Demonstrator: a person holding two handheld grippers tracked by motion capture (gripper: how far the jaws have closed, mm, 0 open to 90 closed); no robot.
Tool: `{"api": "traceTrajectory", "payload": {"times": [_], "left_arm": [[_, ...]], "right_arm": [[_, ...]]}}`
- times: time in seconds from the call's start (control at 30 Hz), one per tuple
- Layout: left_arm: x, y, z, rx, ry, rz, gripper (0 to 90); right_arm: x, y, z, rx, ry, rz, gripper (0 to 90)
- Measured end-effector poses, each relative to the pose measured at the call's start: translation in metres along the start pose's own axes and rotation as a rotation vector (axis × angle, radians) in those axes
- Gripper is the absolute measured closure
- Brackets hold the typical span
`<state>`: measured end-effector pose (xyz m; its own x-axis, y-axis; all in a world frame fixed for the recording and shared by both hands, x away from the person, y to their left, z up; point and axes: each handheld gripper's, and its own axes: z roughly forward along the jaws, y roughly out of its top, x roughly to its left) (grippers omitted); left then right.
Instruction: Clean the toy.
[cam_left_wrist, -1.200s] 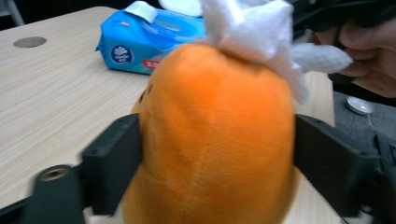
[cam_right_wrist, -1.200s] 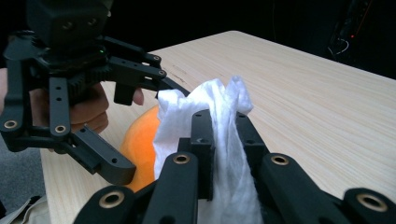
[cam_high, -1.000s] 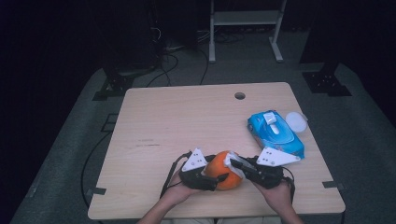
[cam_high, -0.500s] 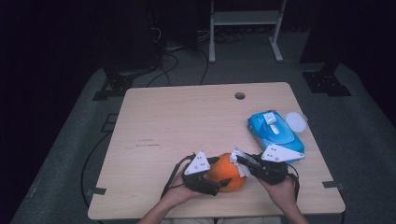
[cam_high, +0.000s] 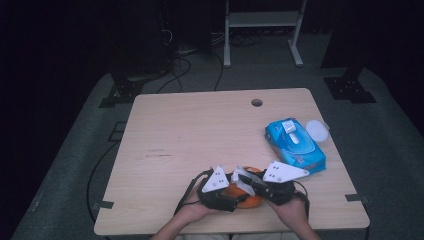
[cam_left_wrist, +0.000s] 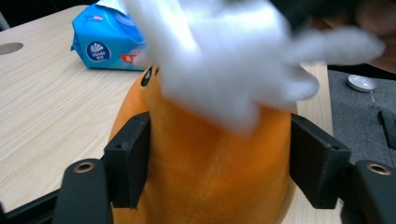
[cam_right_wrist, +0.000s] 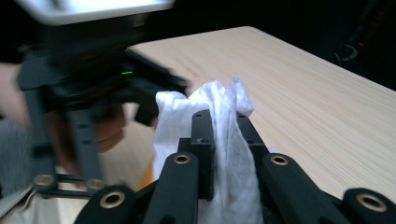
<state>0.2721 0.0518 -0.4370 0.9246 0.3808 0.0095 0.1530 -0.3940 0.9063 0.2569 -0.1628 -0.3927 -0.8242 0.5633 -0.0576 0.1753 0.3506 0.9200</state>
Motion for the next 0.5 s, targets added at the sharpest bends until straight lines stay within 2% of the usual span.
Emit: {"api": "traceTrajectory", "payload": {"times": [0.1,0.2,0.27,0.37,0.5], "left_arm": [[-0.001,0.000,0.001,0.001,0.000,0.021,31.7],[-0.001,0.001,0.000,0.006,-0.002,0.030,32.0],[-0.001,0.000,0.001,0.001,-0.006,0.032,31.8],[-0.001,0.000,0.003,-0.001,-0.003,0.020,26.6],[0.000,-0.003,0.005,-0.015,-0.005,0.012,18.9]], "right_arm": [[-0.017,-0.006,-0.009,-0.005,-0.043,0.053,80.6],[-0.029,-0.013,-0.015,0.013,-0.085,0.084,80.6],[-0.033,-0.018,-0.018,0.013,-0.073,0.120,80.7],[-0.027,-0.014,-0.016,0.010,-0.063,0.104,80.7],[-0.010,-0.005,-0.010,-0.010,-0.001,0.066,80.6]]}}
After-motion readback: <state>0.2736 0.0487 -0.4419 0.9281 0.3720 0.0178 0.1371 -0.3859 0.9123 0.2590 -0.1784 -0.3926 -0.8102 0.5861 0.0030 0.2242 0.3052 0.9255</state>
